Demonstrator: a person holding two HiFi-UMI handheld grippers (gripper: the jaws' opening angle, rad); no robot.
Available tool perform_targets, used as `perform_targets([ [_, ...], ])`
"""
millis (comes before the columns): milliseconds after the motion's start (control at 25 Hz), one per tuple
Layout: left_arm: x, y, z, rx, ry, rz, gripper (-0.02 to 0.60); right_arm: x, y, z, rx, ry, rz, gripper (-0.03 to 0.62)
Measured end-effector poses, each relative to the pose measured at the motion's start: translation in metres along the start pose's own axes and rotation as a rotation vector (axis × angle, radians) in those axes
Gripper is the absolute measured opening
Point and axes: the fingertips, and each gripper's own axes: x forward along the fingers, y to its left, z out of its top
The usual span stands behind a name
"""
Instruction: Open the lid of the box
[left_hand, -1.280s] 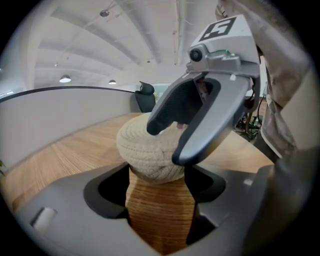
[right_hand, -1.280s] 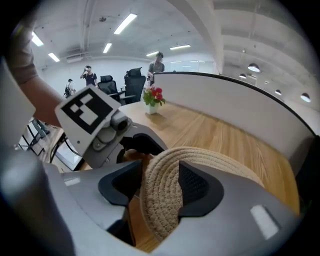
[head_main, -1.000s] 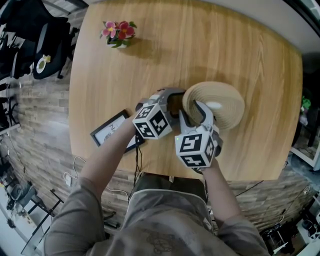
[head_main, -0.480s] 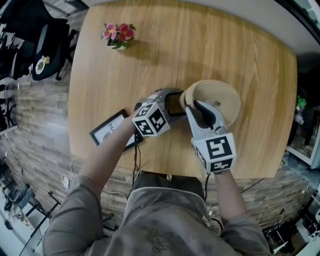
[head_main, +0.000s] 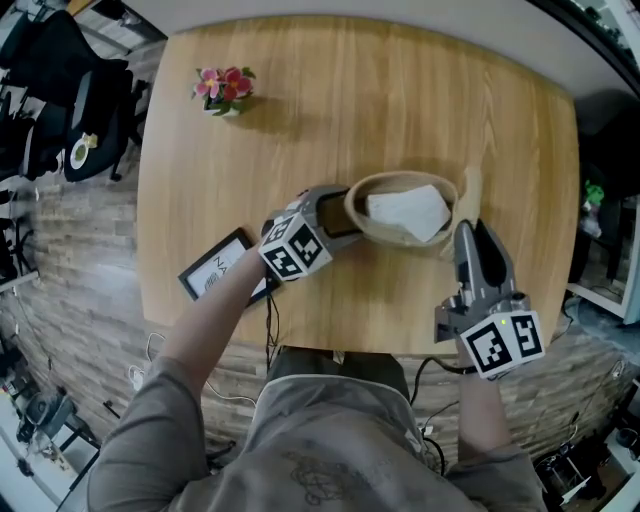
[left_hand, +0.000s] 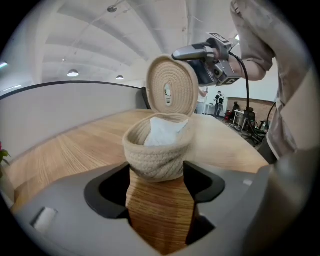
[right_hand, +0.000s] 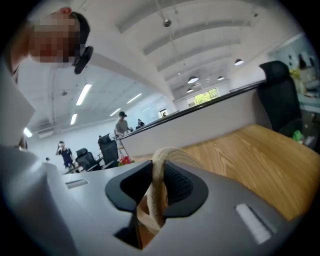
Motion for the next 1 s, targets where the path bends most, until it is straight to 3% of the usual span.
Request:
perform_targets([
  [80,0.0,0.001,-0.001,-0.007,0.003,0.01,0.334,-0.012,-0.023,-0.002,0.082,-0.027,-0.053,0.083],
  [200,0.0,0.001,-0.003,-0.031,0.017,0.028,0.333,-0.023,-0.042,-0.009,0.093,-0.03,-0.114,0.083],
  [360,-0.011,0.002,-0.007,-0.065,0.042,0.069,0.321,-0.027,-0.044,-0.002,0.111,-0.052,-0.106,0.083],
  [440,-0.025,0.008,0.003,-0.1,0.016,0.117,0.321,-0.028,-0.037,0.009,0.094,-0.07,-0.082,0.083],
  [560,-0.054,0.02,0.034,-0.15,-0.071,0.238,0.267,-0.036,-0.019,0.035,0.017,-0.109,-0.048,0.081],
  [720,-0.101,0.034,0.085,-0.139,-0.145,0.372,0.23,-0.053,0.012,0.081,-0.064,-0.189,0.006,0.081],
  [880,-0.154,0.037,0.144,-0.176,-0.249,0.457,0.198,-0.085,0.046,0.127,-0.161,-0.26,0.051,0.083],
  [1000,-0.197,0.033,0.195,-0.148,-0.335,0.526,0.176,-0.111,0.071,0.159,-0.222,-0.322,0.089,0.083],
])
